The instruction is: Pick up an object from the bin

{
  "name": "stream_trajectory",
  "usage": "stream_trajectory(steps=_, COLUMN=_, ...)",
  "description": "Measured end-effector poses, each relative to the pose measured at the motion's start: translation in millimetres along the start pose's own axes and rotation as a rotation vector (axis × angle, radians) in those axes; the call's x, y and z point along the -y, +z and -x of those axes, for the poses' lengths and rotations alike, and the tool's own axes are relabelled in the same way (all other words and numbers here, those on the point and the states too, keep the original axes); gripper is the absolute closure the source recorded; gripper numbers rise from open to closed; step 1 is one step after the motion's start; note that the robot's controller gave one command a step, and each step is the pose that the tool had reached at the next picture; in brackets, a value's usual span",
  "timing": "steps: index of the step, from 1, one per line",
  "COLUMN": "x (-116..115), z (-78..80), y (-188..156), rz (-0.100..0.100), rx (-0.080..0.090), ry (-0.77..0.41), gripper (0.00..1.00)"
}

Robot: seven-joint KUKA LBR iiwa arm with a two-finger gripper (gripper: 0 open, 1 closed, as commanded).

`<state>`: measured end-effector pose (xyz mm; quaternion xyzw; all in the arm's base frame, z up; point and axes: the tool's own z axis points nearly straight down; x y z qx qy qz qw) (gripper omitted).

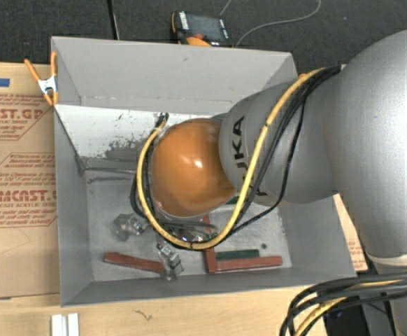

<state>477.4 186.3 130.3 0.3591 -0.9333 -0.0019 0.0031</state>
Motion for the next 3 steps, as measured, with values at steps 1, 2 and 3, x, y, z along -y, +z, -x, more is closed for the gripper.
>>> stream_trajectory(steps=1, x=1, z=18.4, y=63, rz=-0.005, rx=0.008, ry=0.088, gripper=0.0)
stream_trajectory(steps=2, x=1, z=18.0, y=60, rz=-0.004, rx=0.006, ry=0.089, gripper=1.0)
stream_trajectory(steps=3, x=38, z=24.9, y=-116, rz=-0.011, rx=0.013, ry=-0.194, gripper=1.0)
